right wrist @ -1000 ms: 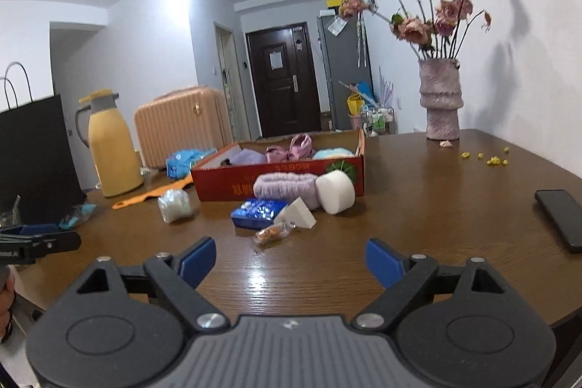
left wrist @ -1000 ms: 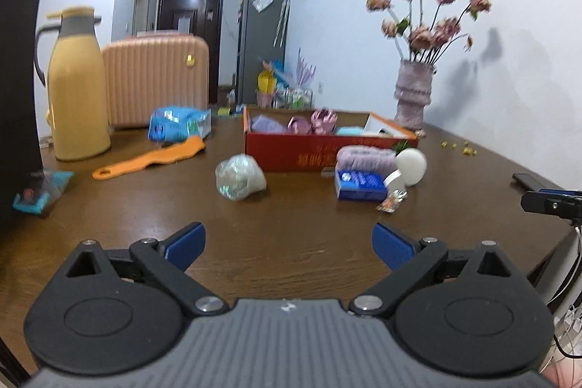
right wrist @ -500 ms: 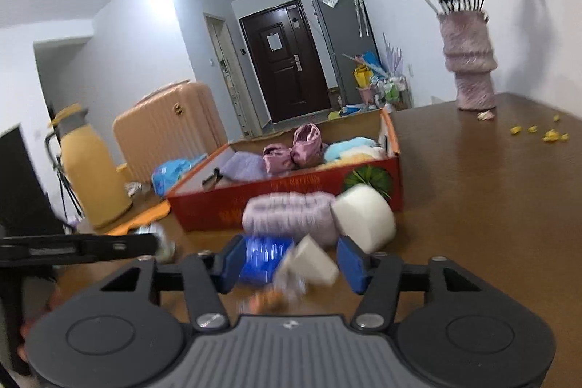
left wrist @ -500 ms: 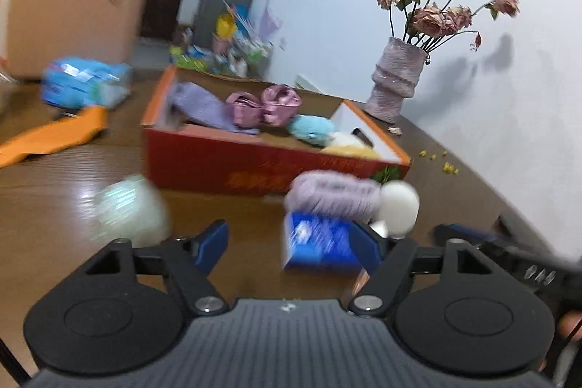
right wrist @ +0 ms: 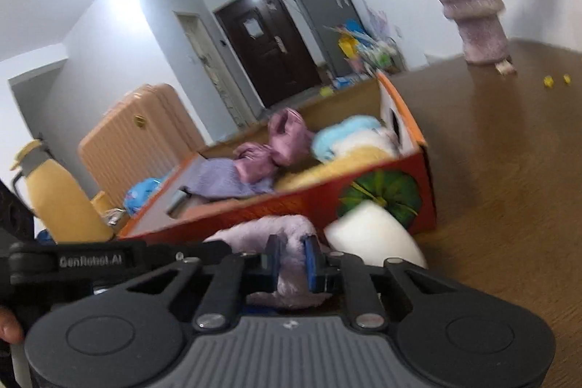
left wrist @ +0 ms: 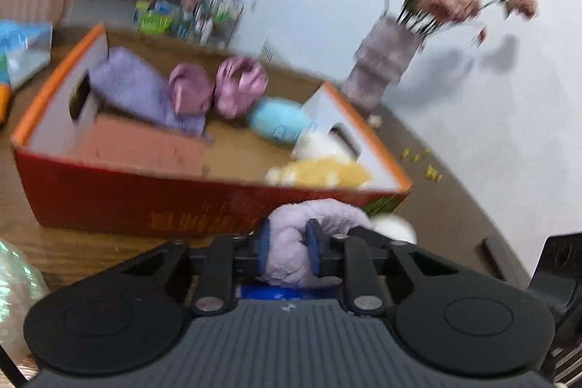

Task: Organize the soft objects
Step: 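Grasp the lavender headband with the left gripper while the right gripper grasps the white round sponge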

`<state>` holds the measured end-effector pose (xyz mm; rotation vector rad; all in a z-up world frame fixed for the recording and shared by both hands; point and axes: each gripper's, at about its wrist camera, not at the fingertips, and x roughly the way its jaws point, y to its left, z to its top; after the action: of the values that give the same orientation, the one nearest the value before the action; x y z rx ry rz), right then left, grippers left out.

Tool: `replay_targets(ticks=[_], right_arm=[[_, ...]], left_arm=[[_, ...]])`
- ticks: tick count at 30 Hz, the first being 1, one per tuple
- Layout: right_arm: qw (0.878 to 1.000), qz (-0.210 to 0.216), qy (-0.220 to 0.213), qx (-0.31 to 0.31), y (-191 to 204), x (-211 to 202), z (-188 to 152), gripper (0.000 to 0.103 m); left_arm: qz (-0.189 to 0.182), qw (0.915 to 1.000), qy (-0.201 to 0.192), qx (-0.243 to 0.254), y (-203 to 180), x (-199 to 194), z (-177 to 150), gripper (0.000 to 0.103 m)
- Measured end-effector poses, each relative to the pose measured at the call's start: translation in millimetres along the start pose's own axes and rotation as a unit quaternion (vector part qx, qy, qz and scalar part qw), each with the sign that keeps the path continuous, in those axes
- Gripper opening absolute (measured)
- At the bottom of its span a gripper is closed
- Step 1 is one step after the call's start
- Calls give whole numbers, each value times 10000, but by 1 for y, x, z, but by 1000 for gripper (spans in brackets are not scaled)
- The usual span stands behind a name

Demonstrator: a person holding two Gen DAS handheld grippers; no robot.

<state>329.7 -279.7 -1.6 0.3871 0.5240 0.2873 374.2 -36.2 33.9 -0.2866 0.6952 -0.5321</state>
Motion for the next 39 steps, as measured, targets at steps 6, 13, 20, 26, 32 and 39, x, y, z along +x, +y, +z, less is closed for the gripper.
replay_targets(ticks=[6, 13, 20, 26, 32, 39], right_arm=[[9909, 525, -600, -1088, 49, -73, -17, 15], [9861, 840, 47, -1436, 65, -102, -89, 15], [9860, 632, 383, -1495, 66, -133, -126, 43], [9927, 792, 118, -905, 52, -156, -120, 44], [9946, 705, 36, -762, 56, -136, -110, 44], [9947, 605, -32, -826, 39, -138, -117, 43]], left_arm=[[-179, 9951, -889, 405, -24, -98, -44, 21], [66, 9970, -619, 465, -21, -142, -130, 21], [63, 9982, -566, 162, -11, -177, -173, 48], [-70, 9971, -723, -226, -8, -187, -166, 61], [89, 9972, -427, -606, -6, -158, -161, 60], [63, 9976, -187, -661, -5, -139, -168, 44]])
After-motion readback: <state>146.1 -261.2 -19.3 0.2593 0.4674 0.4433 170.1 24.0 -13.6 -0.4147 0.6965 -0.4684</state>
